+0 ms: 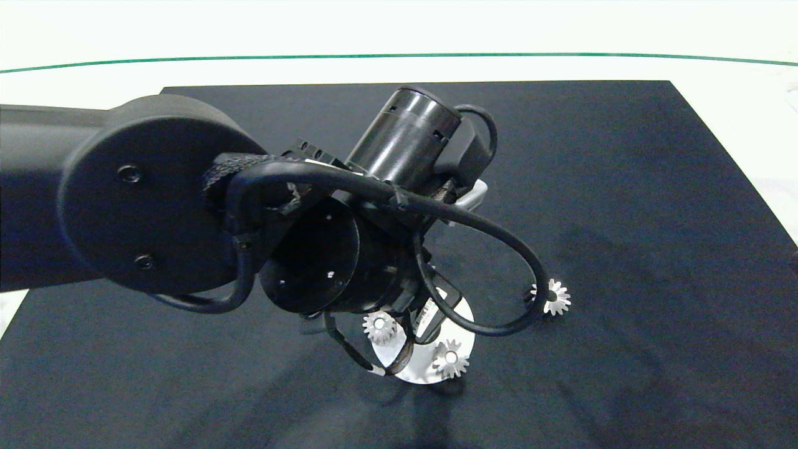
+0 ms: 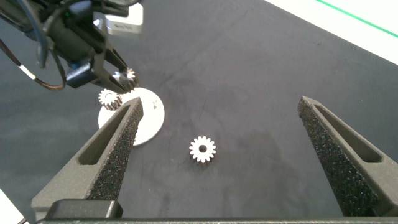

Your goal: Remove an incorrectly installed larger gear and replace it with the correct smaller gear

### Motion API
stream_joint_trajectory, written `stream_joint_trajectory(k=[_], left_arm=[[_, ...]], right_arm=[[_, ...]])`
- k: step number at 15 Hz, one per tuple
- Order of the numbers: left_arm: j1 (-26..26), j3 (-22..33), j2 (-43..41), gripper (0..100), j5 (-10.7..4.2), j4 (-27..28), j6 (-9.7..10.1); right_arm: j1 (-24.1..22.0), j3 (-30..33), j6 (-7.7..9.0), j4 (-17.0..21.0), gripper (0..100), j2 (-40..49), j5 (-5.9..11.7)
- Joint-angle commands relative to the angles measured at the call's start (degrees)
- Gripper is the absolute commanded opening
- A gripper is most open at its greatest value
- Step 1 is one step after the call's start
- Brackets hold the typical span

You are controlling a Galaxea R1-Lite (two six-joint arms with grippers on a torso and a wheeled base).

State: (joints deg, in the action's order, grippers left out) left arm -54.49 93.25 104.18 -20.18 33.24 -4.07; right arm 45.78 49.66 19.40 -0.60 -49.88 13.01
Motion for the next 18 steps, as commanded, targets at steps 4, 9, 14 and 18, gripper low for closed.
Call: stream_joint_trajectory(k=[4, 9, 14, 18], left_arm=[[-0.53, 8.36, 8.58, 31, -0.13, 2.09, -0.85], [-0.18, 10.64, 10.52, 31, -0.13, 2.18, -1.9], [-0.18, 13.45, 12.1, 31, -0.13, 4.99, -1.99], [0.26, 14.51, 12.71, 31, -0.13, 4.9, -2.7]], right_arm=[[0.1, -0.09, 0.12, 0.07, 100, -0.13, -0.44], [0.1, -0.09, 0.12, -0.02, 100, 0.05, -1.14], [0.1, -0.18, 0.12, -0.02, 100, 0.14, -1.14], [0.54, -0.18, 0.12, -0.02, 100, 0.05, -1.05]])
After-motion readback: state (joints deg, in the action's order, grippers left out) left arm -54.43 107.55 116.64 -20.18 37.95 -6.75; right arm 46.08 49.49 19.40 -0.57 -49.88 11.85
